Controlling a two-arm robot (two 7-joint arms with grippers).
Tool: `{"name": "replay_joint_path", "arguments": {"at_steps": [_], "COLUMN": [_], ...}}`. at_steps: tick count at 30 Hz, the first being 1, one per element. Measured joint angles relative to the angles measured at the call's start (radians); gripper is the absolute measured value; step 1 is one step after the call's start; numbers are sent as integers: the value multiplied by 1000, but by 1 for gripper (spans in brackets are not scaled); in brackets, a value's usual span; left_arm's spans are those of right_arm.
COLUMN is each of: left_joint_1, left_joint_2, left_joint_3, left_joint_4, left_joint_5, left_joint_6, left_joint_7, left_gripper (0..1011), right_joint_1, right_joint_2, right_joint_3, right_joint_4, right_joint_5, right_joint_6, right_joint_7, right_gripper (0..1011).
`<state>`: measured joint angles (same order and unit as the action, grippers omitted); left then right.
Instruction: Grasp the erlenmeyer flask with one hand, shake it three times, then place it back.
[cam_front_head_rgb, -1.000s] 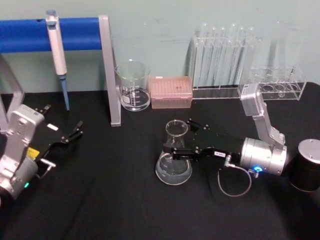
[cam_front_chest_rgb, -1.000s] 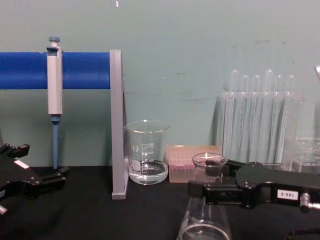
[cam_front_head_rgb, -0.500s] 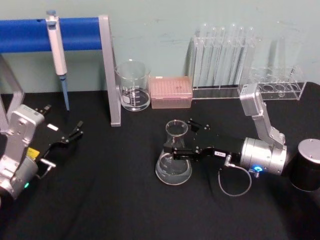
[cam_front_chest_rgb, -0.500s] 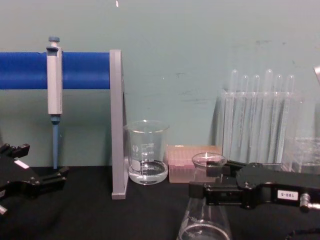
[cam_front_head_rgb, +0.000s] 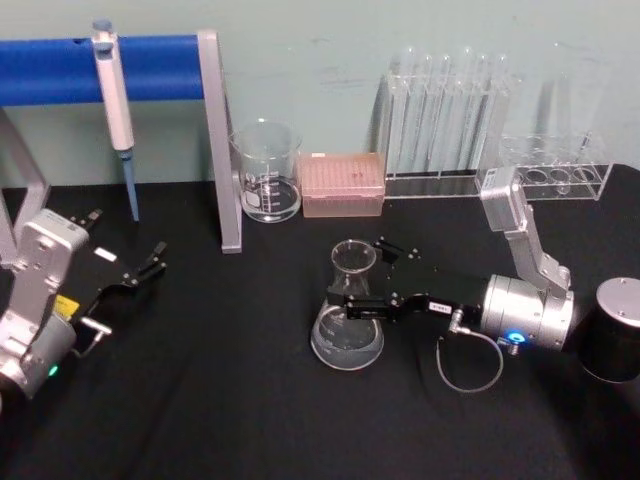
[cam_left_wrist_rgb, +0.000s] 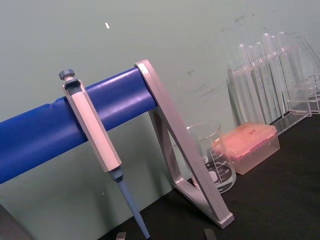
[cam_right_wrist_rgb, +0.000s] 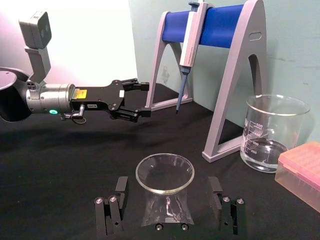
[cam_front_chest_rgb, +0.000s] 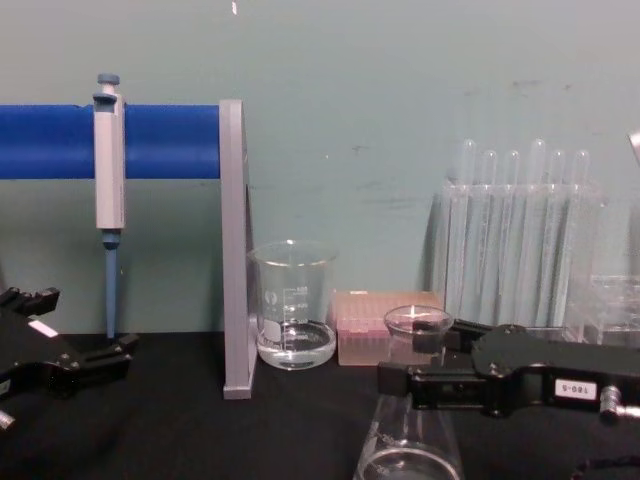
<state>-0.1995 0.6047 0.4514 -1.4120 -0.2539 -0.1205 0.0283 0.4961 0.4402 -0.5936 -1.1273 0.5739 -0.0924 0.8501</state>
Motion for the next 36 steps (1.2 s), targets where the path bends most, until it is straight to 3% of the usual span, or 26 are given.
{"name": "replay_joint_path", "arguments": {"at_steps": [11, 19, 23, 26, 30, 36], "left_joint_1": [0, 0, 0, 0, 0, 0], "left_joint_2": [0, 0, 0, 0, 0, 0], "left_joint_3": [0, 0, 0, 0, 0, 0], "left_joint_4": [0, 0, 0, 0, 0, 0], "left_joint_5": [0, 0, 0, 0, 0, 0], "left_joint_6": [0, 0, 0, 0, 0, 0], "left_joint_7": [0, 0, 0, 0, 0, 0], "left_gripper": [1001, 1001, 1001, 1001, 1001, 1001], "right_joint_1": [-1, -1, -1, -1, -1, -1], "right_joint_2": [0, 0, 0, 0, 0, 0], "right_joint_3": [1, 1, 1, 1, 1, 1], "right_joint_4": [0, 0, 0, 0, 0, 0], "right_joint_5": [1, 1, 1, 1, 1, 1], "right_joint_6": [-1, -1, -1, -1, -1, -1], "right_joint_7": [1, 1, 1, 1, 0, 1], "right_gripper": [977, 799, 687, 548, 457, 451]}}
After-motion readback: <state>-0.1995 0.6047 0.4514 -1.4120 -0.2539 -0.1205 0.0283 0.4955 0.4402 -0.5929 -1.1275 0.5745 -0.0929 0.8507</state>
